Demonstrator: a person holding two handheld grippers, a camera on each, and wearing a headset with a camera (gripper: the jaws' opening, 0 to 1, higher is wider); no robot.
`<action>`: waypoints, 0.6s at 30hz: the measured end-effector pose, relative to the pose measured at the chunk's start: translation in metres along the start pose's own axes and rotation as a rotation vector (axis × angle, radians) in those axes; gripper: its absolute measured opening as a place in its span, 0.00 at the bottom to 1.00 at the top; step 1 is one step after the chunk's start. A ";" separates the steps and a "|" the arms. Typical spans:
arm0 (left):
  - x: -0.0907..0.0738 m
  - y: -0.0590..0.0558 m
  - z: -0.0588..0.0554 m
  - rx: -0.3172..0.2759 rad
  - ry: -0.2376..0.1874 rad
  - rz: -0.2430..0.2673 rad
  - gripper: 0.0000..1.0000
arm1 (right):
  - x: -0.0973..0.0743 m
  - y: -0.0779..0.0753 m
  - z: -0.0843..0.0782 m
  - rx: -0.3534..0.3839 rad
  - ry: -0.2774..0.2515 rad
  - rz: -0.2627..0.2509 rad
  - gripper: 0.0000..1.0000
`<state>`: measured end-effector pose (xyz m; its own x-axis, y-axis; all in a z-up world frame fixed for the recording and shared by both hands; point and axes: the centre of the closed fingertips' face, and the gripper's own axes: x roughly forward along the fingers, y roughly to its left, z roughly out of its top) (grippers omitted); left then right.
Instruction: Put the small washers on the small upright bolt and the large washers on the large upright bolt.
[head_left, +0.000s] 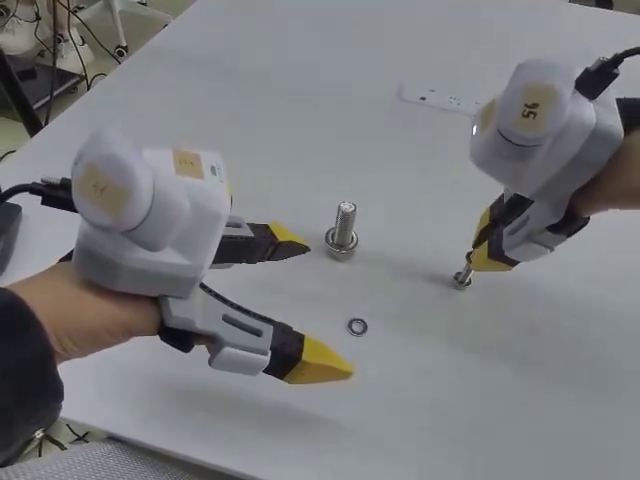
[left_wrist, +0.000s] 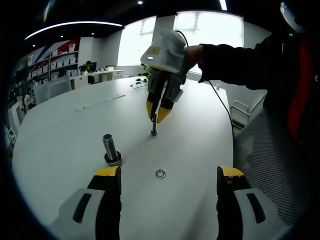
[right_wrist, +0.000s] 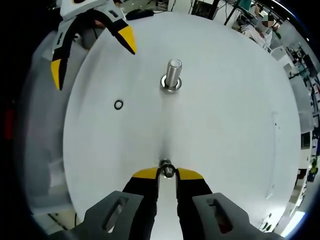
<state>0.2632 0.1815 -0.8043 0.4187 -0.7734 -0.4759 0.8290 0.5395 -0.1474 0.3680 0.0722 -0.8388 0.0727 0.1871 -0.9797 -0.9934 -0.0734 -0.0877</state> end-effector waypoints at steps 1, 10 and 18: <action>0.000 0.000 0.000 0.000 0.001 0.000 0.78 | 0.001 0.001 0.000 0.001 -0.001 0.002 0.14; -0.001 0.000 -0.001 -0.002 0.007 0.001 0.78 | 0.016 0.006 -0.003 0.013 0.003 0.018 0.14; -0.001 0.001 -0.002 -0.004 0.011 0.002 0.78 | 0.024 0.008 -0.005 0.022 0.007 0.029 0.14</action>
<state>0.2630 0.1831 -0.8060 0.4159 -0.7687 -0.4859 0.8269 0.5421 -0.1498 0.3625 0.0712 -0.8640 0.0446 0.1783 -0.9830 -0.9968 -0.0572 -0.0556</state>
